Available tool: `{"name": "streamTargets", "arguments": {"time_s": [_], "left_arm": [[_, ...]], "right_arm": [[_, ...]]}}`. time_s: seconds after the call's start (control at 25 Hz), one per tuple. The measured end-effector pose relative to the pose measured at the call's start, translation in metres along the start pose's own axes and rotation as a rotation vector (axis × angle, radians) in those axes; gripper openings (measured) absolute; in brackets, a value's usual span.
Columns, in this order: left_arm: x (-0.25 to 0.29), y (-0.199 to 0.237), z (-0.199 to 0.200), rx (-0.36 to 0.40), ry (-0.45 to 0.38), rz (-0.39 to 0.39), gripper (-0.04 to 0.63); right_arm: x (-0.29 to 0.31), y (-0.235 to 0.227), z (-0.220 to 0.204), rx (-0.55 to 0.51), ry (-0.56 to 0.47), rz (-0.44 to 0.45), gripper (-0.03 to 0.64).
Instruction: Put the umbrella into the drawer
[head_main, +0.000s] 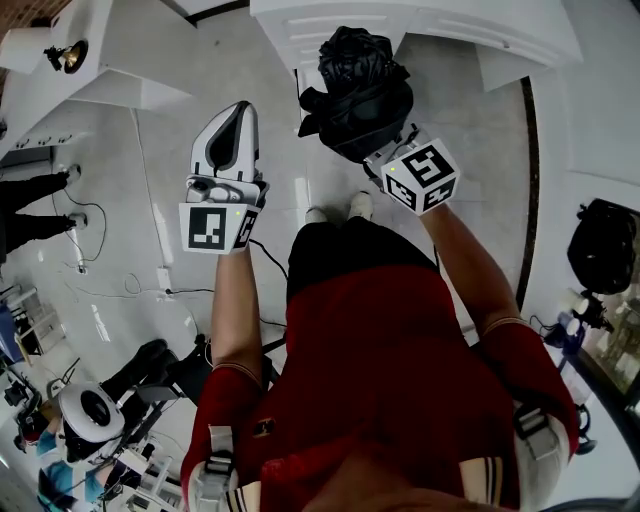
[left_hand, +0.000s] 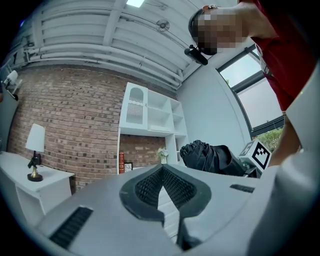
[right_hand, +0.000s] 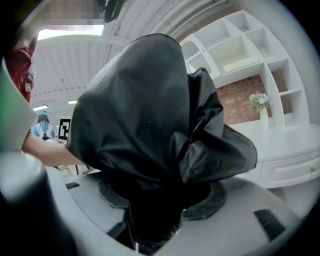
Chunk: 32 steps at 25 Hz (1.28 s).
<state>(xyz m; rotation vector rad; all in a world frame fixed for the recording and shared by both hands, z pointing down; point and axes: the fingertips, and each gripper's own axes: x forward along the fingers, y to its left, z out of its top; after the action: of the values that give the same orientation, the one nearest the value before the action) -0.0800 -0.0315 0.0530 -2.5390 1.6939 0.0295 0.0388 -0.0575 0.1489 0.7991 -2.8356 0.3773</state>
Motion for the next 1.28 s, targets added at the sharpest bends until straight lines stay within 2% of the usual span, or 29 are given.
{"name": "streamTargets", "arguments": {"time_s": [0.16,0.4,0.68,1.28], "left_arm": [[-0.001,-0.001,-0.01,-0.013,0.01,-0.002,0.006],[0.028,0.028,-0.049,-0.027,0.012,-0.018,0.006],[0.042,0.086,-0.122,-0.032,0.025,-0.024,0.006],[0.06,0.119,-0.264,-0.034,0.019,-0.011,0.006]], "right_arm": [[0.007,-0.002,-0.015,0.012,0.025,-0.01,0.242],[0.052,-0.03,-0.043,0.019,0.066,-0.027,0.241],[0.128,-0.057,-0.101,0.047,0.106,-0.054,0.241],[0.208,-0.112,-0.23,0.008,0.161,-0.043,0.242]]}}
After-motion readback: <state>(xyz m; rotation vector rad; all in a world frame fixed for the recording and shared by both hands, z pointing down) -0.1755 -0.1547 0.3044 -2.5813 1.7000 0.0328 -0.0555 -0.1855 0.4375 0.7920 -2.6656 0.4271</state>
